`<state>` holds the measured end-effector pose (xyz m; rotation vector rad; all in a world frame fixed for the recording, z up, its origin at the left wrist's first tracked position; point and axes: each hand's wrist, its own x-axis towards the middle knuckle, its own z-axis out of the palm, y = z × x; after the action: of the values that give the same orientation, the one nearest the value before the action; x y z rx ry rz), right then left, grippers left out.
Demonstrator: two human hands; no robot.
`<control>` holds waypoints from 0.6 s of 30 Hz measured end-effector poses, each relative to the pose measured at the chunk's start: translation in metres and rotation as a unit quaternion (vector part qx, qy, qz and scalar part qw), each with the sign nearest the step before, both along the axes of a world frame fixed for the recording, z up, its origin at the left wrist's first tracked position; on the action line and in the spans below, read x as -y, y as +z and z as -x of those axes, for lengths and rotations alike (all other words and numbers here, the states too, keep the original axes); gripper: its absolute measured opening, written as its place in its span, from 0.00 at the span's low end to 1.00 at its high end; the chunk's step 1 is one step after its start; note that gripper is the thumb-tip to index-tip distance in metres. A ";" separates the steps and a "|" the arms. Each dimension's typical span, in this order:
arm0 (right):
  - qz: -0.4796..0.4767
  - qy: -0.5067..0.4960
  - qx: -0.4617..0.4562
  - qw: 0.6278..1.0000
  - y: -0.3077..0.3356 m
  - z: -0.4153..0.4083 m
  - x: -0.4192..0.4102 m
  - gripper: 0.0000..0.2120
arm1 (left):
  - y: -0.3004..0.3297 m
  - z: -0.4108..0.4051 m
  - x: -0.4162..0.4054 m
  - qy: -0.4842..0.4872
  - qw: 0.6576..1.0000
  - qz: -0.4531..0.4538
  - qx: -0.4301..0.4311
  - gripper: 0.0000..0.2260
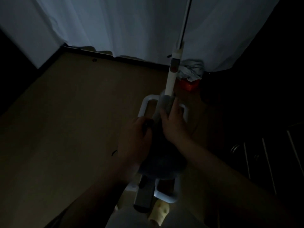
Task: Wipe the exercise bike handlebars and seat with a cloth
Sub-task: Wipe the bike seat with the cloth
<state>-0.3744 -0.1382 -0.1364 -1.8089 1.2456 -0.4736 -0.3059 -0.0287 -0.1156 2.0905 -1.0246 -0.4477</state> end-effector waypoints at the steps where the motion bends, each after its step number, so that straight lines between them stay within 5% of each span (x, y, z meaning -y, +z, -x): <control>1: 0.037 0.029 -0.013 0.999 0.000 0.009 -0.006 0.32 | 0.000 0.000 -0.001 0.002 1.000 -0.001 -0.010 0.10; 10: 0.199 0.164 0.061 0.964 -0.007 0.005 0.029 0.15 | -0.002 -0.003 -0.002 0.007 1.000 0.019 -0.020 0.09; 12: 0.264 0.264 0.026 0.927 -0.008 0.014 0.031 0.14 | -0.002 -0.003 -0.001 0.009 0.999 0.024 -0.022 0.09; 16: 0.234 0.238 -0.047 0.942 0.013 -0.004 0.041 0.17 | -0.002 -0.001 0.000 0.037 0.998 0.019 -0.040 0.08; 18: 0.264 0.305 -0.059 0.913 0.012 -0.002 0.036 0.11 | -0.007 -0.003 0.000 0.064 0.996 0.018 -0.062 0.08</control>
<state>-0.3726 -0.1746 -0.1240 -2.5857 0.5785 -0.3601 -0.3026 -0.0285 -0.1222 2.0555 -0.8160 -0.4841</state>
